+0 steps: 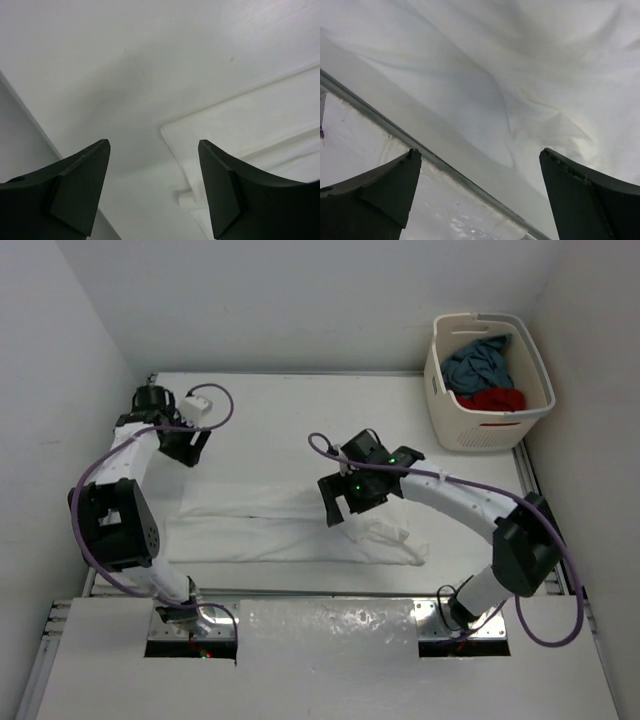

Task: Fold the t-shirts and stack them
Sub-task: Fold the other side of the tshirt into a rectangle

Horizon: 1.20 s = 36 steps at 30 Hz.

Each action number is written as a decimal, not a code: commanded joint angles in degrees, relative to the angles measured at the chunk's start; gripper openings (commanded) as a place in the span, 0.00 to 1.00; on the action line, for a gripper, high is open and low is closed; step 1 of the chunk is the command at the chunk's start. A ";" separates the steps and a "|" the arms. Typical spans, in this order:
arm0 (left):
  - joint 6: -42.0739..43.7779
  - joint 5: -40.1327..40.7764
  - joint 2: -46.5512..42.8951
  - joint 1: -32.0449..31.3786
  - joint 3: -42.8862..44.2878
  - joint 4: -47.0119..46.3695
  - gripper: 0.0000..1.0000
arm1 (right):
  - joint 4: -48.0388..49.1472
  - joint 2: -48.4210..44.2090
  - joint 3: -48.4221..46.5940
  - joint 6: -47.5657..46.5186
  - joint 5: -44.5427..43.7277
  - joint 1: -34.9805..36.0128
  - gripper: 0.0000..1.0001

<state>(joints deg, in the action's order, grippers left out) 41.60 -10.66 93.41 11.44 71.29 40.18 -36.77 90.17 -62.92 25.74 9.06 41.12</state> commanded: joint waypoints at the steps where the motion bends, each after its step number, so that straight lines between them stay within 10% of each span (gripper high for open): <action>1: -1.70 -7.10 -5.94 -10.59 4.83 -0.01 0.68 | -10.94 -4.47 -4.15 -10.61 -1.94 -2.70 0.99; 3: -2.49 -6.49 -8.14 -18.70 4.48 -0.37 0.63 | -13.49 -5.62 -2.40 -10.01 -0.98 -10.92 0.92; 4: -2.32 -5.96 -8.33 -26.48 4.48 0.85 0.60 | -13.59 -5.97 -1.34 -9.74 2.16 -14.63 0.68; 8: -1.45 -4.03 -5.88 -44.36 3.08 2.35 0.44 | -10.25 -7.73 4.02 -11.14 3.68 -25.73 0.29; 12: -1.87 -1.82 -2.36 -60.36 1.31 -1.85 0.39 | -7.01 -7.64 6.57 -12.11 8.16 -31.35 0.34; 18: -12.85 -8.14 9.33 -66.19 4.13 -13.98 0.64 | 5.83 -10.36 16.24 -13.52 18.97 -38.66 0.36; 24: -18.49 -3.86 14.96 -68.74 2.02 -23.57 0.66 | 10.93 -15.20 21.95 -10.54 16.43 -39.10 0.40; 36: -18.40 -3.58 17.42 -70.59 -1.06 -24.19 0.42 | 8.65 -18.10 26.35 -10.97 19.50 -39.19 0.44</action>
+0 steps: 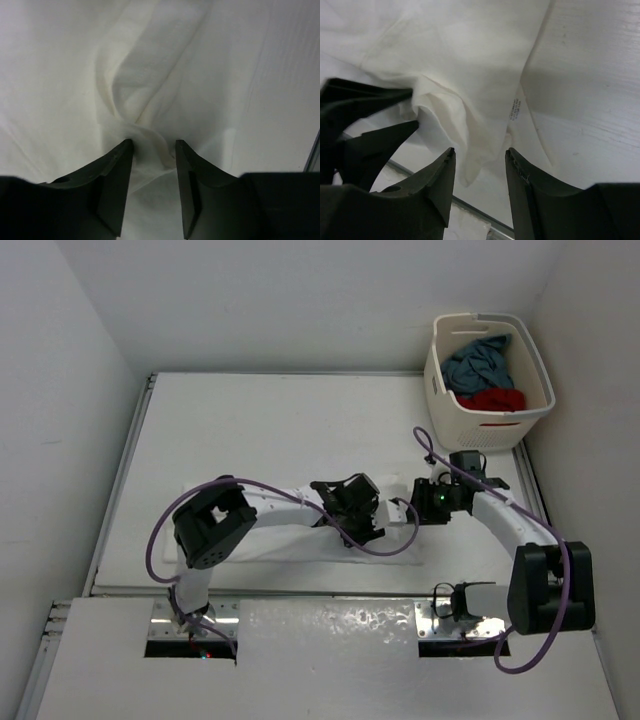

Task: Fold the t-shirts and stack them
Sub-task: Fold the other side of the tshirt into a rectangle, then rotate the tshirt 90 degrees

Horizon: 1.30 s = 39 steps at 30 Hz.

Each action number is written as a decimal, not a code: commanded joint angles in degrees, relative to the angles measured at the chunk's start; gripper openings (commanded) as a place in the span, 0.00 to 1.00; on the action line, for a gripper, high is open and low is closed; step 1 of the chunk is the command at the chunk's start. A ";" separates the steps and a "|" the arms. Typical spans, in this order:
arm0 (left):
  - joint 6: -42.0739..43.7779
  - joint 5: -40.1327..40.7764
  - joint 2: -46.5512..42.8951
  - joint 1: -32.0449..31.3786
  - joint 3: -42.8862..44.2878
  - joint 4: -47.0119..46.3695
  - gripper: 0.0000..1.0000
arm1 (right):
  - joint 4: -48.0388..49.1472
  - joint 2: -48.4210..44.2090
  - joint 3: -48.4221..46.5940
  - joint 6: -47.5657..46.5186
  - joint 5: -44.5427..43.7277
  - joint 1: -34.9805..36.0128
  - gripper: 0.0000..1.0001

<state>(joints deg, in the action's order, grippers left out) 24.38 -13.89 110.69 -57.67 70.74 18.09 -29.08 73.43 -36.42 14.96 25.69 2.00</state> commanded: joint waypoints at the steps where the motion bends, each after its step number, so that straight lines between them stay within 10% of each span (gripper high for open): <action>1: -1.27 -0.35 0.22 -1.74 -0.60 -2.09 0.37 | 0.78 -1.36 0.21 -0.20 3.92 -0.07 0.44; 8: -1.00 2.11 0.14 -1.83 0.54 0.19 0.00 | 2.36 -0.31 3.99 2.35 7.27 0.02 0.47; 16: 0.23 2.90 -0.39 -1.83 2.82 3.36 0.00 | -0.36 -1.09 5.49 2.00 8.41 0.20 0.40; 21: 2.42 3.17 -1.18 -1.83 4.58 7.31 0.00 | 1.74 -0.66 7.68 3.49 8.41 0.20 0.01; 31: 13.14 1.15 -3.91 -1.83 1.24 13.64 0.00 | -9.76 -2.50 5.75 0.16 3.84 0.28 0.00; 34: 14.37 0.88 -3.56 -1.83 0.54 13.55 0.00 | -10.82 -1.89 6.45 -0.37 4.71 0.28 0.15; 35: 15.34 0.80 -3.47 -1.83 0.19 13.55 0.00 | -11.95 -1.28 6.11 -1.33 5.67 0.20 0.36; 39: 17.80 -0.35 -3.99 -1.83 0.19 16.01 0.14 | -16.88 -2.85 0.23 -2.39 3.41 0.11 0.47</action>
<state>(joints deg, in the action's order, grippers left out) 38.74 -12.38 109.38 -58.96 71.22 31.73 -42.15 72.18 -30.52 14.46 30.52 2.02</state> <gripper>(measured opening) 0.114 0.464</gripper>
